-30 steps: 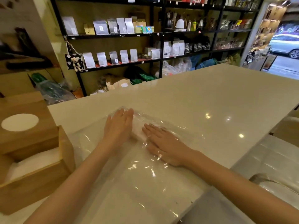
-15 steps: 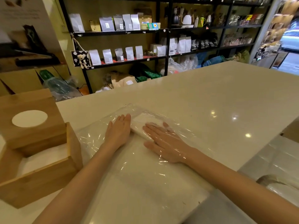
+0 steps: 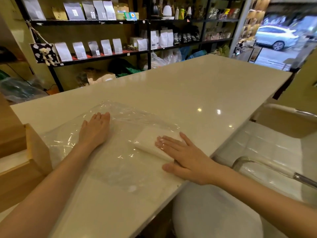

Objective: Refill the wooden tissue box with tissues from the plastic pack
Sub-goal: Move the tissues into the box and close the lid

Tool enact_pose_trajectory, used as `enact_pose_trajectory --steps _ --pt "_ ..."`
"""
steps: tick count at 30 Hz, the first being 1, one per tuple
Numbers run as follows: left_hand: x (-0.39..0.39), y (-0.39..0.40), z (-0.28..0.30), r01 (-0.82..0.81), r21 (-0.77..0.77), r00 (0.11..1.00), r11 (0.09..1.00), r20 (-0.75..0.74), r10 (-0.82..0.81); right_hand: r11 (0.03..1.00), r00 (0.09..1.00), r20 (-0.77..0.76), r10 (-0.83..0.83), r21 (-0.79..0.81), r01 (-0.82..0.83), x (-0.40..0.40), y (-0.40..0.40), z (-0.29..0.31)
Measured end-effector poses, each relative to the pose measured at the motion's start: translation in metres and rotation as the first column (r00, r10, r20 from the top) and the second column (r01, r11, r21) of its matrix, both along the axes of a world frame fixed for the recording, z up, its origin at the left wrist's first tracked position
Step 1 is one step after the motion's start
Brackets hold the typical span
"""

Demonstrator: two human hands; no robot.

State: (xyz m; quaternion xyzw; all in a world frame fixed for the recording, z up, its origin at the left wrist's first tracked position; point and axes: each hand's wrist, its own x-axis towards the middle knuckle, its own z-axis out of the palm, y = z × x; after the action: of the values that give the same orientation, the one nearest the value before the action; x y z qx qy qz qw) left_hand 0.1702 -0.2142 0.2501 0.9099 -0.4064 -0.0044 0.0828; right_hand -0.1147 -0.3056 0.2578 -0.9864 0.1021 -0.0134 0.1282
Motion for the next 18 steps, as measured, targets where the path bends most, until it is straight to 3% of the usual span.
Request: enact_pose_trajectory --steps 6,10,12,15,18 --pt "-0.005 0.001 0.002 0.056 0.056 0.992 0.997 0.110 -0.061 1.000 0.989 0.147 0.029 -0.001 -0.029 -0.050 0.002 -0.006" --pt "-0.009 0.003 0.003 0.057 0.057 0.992 0.997 0.108 -0.063 0.979 0.960 0.282 0.009 -0.198 0.049 -0.067 0.004 -0.017" --pt "-0.011 0.004 0.004 0.060 0.035 0.991 0.998 0.120 -0.064 0.976 0.946 0.324 -0.004 -0.206 0.075 -0.072 0.006 -0.018" --pt "-0.013 0.004 0.004 0.061 0.015 0.987 0.998 0.146 -0.063 0.988 0.920 0.389 -0.051 -0.113 0.103 -0.080 0.007 -0.009" --pt "-0.016 0.005 0.005 0.053 -0.056 0.991 0.997 0.125 -0.046 0.965 0.815 0.521 -0.254 0.186 0.183 -0.086 0.011 0.012"
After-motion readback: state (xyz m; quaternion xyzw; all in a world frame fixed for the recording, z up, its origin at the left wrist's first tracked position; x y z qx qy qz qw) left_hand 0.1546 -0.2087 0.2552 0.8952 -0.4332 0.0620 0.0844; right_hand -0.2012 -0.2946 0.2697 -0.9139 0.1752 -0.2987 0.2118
